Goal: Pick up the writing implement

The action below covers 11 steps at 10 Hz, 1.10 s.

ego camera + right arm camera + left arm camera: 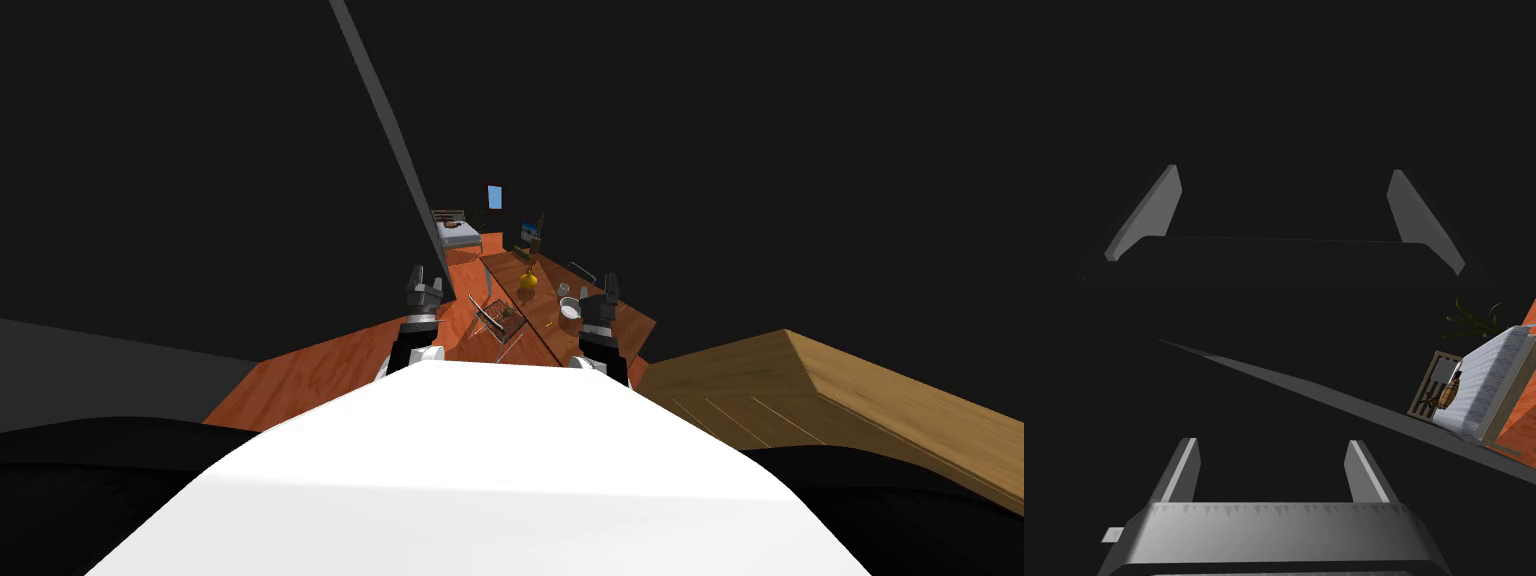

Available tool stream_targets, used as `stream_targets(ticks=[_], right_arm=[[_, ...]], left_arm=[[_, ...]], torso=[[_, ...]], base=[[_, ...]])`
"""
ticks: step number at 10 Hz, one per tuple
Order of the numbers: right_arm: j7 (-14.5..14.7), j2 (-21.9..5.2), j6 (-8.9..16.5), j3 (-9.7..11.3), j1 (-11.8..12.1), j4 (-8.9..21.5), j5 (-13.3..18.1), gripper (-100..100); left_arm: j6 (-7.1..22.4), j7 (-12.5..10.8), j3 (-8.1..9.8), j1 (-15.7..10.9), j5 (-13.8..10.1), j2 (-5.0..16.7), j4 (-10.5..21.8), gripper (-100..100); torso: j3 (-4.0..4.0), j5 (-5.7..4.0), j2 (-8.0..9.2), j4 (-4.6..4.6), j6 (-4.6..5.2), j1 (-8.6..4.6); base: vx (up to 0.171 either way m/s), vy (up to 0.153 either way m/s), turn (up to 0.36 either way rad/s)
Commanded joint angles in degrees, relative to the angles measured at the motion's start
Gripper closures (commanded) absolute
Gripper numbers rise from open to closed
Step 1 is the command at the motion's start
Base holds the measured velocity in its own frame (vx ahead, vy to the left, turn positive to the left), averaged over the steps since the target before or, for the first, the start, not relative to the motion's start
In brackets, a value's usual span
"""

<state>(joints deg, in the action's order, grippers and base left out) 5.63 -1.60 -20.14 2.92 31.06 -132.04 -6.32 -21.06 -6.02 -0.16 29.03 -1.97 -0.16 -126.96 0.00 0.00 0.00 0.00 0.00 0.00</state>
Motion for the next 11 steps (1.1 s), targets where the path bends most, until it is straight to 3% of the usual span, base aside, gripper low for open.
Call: stream_targets(ticks=[1, 7, 8, 10, 11], right_arm=[[0.5, -1.8, -0.8, 0.4, -1.4, 1.5, 1.6, -100], [3.4, -8.8, -5.4, 3.0, -8.9, 10.5, 10.8, -100], [3.4, -8.8, -5.4, 3.0, -8.9, 10.5, 11.4, -100], [4.9, -11.6, -7.6, 4.3, -12.3, 14.5, 15.2, -100], [4.9, -11.6, -7.6, 4.3, -12.3, 14.8, 16.2, -100]], left_arm=[[0.0, 0.0, 0.00, 0.0, 0.0, 0.0, 0.0, 0], [0.0, 0.0, -0.01, 0.0, 0.0, 0.0, 0.0, 0], [0.0, 0.0, -0.01, 0.0, 0.0, 0.0, 0.0, 0], [0.0, 0.0, 0.00, 0.0, 0.0, 0.0, 0.0, 0], [0.0, 0.0, -0.01, 0.0, 0.0, 0.0, 0.0, 0]], torso=[[0.00, 0.00, 0.00, 0.00, 0.00, 0.00], [0.13, 0.03, 0.23, 0.05, -0.02, 0.16], [0.14, 0.04, 0.24, 0.05, -0.02, 0.17], [0.08, 0.02, 0.13, 0.03, -0.01, 0.09], [0.08, 0.03, 0.14, 0.03, -0.02, 0.11]], base=[[-0.031, 0.027, 0.071], [-0.063, 0.043, 0.098], [-0.039, 0.025, 0.029], [-0.038, 0.032, 0.106], [-0.034, 0.023, 0.049]])
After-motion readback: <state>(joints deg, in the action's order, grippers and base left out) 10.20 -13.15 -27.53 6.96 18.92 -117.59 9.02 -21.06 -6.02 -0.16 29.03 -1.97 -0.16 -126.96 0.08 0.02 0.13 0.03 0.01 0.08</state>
